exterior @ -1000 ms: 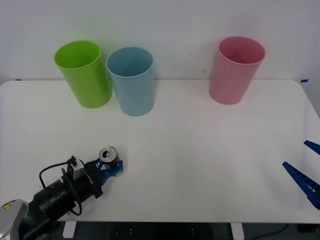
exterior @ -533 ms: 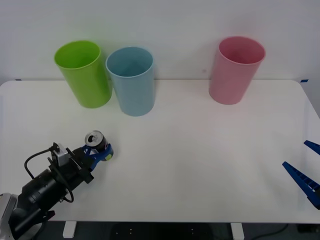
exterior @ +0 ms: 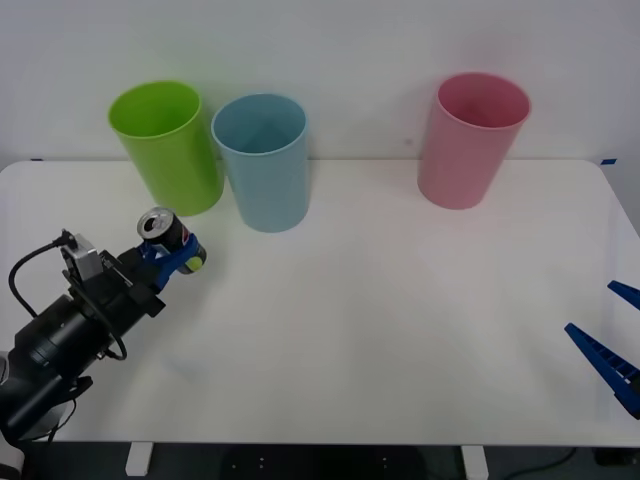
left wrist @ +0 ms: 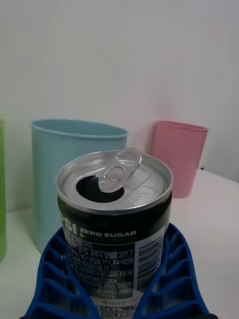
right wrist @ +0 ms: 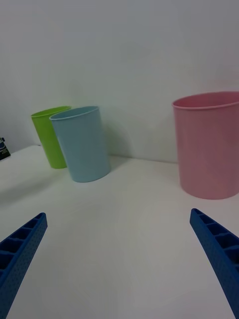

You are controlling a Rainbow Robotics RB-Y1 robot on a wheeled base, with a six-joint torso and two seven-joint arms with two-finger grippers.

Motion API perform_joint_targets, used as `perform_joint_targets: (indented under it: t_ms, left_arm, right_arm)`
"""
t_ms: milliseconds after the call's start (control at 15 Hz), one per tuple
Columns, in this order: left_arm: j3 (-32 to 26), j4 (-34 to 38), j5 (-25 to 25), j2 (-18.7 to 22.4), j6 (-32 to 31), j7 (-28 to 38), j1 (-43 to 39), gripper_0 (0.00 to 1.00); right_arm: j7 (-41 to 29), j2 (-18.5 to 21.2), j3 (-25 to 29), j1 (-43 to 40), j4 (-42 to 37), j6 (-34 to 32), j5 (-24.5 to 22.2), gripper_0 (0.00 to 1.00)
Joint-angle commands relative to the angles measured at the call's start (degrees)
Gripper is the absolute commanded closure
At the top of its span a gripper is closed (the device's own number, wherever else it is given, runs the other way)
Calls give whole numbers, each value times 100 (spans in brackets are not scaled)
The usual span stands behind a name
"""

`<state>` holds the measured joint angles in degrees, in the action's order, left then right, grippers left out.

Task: Grasp the object on the table and drop it into the matching bin: aluminum can to the light blue bin, PET bottle to the pink bin.

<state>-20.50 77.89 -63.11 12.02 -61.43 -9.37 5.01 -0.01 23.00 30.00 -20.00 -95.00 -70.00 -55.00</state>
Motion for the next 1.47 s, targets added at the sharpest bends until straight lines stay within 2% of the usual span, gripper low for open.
perform_joint_targets:
  t_ms: [67,200,400,867,1467]
  left_arm:
    - [11,517,-17,82,351,480,0,100]
    - [2,868,-263,126,597,910,52,100]
    - [-86,1062,-501,213,615,1552,316,100]
    - [-156,1123,-1344,433,808,2756,1177,100]
    - [-95,1053,-3251,433,888,4646,2434,100]
  right_arm:
    - [1,0,0,0,0,0,0,0]
    - [1,0,0,0,0,0,0,0]
    - [1,0,0,0,0,0,0,0]
    - [1,0,0,0,0,0,0,0]
    - [1,0,0,0,0,0,0,0]
